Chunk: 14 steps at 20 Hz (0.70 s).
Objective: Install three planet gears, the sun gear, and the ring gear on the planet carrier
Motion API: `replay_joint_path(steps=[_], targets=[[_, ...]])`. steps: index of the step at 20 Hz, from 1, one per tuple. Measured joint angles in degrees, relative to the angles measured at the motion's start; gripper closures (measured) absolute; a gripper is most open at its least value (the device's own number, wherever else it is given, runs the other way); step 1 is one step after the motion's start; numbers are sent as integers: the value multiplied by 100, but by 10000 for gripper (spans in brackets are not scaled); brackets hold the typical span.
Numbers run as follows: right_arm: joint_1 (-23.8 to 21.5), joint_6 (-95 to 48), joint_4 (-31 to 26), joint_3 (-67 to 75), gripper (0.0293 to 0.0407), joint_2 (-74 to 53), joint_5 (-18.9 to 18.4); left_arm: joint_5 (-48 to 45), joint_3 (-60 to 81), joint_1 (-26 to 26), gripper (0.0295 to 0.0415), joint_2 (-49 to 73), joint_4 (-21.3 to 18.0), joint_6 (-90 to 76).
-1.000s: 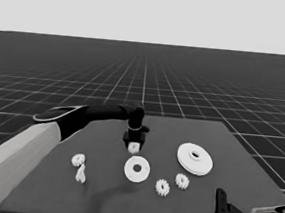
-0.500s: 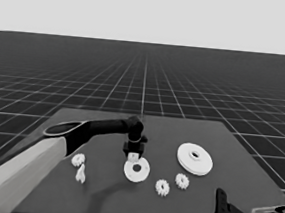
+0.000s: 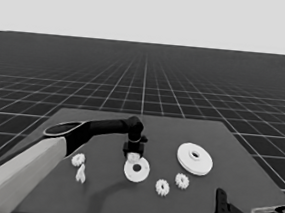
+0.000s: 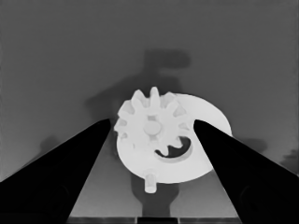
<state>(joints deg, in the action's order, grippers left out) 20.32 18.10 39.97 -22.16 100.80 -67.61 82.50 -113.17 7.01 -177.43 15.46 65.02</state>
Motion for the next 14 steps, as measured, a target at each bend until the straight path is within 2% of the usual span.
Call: replay_joint_path(steps=[3,10,11,12,14], targets=[[0,0,0,0,315,0,0,353,632,-650,326,208,-552,348],[0,0,0,0,315,0,0,414,687,-819,326,222,-716,378],[0,0,0,0,315,0,0,430,2966,-798,325,1675,-679,634],[0,0,0,0,315,0,0,370,3701,-779,326,3121,-688,221],[0,0,0,0,315,0,0,213,3516,-770,326,4200,-750,-789]])
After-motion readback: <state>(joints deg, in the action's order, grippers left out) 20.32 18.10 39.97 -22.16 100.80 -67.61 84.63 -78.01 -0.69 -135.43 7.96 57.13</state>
